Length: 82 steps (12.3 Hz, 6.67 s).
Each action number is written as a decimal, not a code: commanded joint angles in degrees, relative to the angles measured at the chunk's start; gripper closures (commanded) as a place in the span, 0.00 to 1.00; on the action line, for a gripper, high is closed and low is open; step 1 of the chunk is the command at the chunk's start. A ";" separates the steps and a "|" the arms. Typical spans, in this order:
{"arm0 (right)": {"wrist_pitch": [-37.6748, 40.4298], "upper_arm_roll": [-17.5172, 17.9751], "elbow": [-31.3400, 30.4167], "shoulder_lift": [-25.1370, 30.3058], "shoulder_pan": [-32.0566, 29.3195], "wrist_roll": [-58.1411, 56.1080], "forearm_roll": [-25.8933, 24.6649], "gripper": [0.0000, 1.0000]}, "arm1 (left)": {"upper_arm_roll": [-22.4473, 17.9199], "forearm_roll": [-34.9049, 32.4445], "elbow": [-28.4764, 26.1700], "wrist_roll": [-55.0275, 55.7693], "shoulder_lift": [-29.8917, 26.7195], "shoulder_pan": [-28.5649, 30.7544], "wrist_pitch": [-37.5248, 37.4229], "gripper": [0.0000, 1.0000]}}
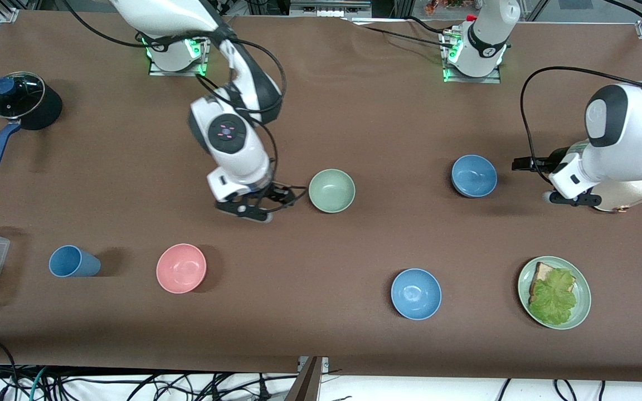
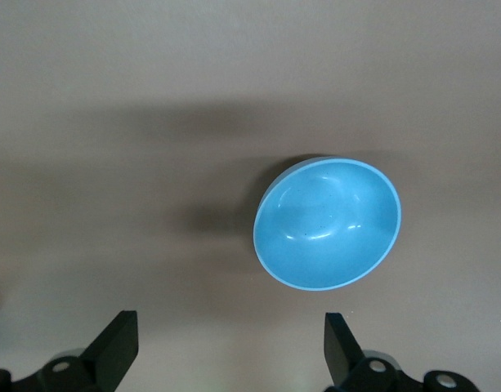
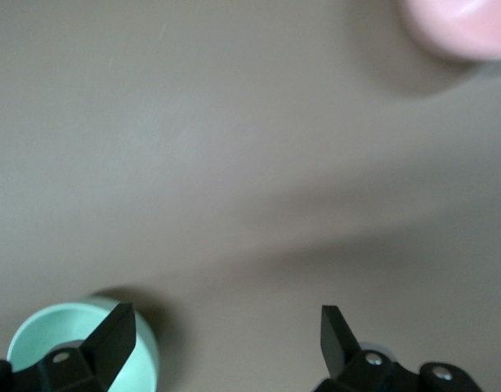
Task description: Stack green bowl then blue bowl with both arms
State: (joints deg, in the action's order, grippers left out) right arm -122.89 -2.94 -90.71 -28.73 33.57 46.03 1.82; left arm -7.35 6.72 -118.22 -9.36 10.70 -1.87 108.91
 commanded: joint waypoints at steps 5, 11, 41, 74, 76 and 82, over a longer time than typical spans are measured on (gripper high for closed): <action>10.56 -7.33 -2.80 12.18 -4.74 -20.24 0.56 0.00 | 0.14 6.37 -17.64 -8.74 -3.84 1.25 22.01 0.06; 22.32 -14.72 -5.35 24.14 -5.01 -32.74 1.17 0.00 | 0.67 8.65 -24.34 -8.92 -4.11 -0.94 33.20 0.11; 30.17 -2.60 1.41 25.65 -24.34 -41.73 -0.94 0.00 | 6.91 19.22 9.22 28.24 7.47 -26.86 20.81 1.00; 30.17 -3.48 3.52 23.19 -24.43 -42.08 -0.58 0.00 | 3.32 12.35 20.66 40.74 12.09 -32.25 16.97 0.00; 30.25 -3.48 3.44 23.19 -24.43 -42.08 -0.50 0.00 | 2.69 12.35 21.63 40.74 7.43 -28.39 12.31 0.00; 30.25 -3.39 3.44 23.19 -24.25 -41.64 -0.50 0.00 | 3.04 -1.17 33.13 24.71 1.78 -12.22 -12.82 0.00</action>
State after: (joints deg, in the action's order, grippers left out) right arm -93.57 -6.89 -87.87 -5.68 9.73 4.20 1.44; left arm -5.35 9.81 -89.07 22.19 11.93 -16.56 101.67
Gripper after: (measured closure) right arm 0.000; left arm 0.000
